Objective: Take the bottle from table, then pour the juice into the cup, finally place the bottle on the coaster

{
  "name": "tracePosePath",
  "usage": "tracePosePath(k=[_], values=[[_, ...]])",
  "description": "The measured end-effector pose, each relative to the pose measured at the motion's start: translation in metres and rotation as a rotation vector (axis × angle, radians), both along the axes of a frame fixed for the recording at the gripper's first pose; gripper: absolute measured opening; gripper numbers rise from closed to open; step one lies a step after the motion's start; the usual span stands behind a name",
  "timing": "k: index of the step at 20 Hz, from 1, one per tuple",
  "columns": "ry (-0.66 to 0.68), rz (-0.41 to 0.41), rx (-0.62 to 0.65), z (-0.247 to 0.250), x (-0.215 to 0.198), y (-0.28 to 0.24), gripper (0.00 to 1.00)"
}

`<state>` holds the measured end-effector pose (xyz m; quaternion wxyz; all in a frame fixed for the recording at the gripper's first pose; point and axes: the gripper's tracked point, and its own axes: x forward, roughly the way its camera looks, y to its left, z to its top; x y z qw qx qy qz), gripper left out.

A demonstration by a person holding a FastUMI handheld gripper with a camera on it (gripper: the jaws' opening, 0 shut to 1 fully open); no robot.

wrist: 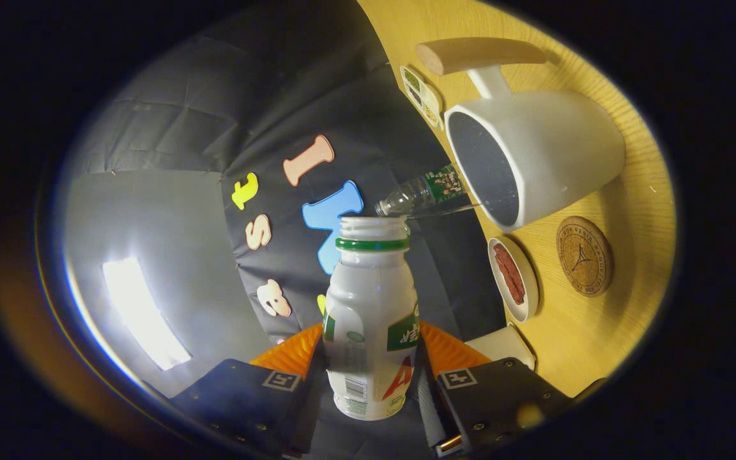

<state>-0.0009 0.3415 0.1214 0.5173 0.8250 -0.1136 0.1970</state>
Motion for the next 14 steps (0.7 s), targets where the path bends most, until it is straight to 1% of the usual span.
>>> tracePosePath(k=[14], values=[[0.034,-0.002,0.022,-0.009,0.006,-0.002,0.64]])
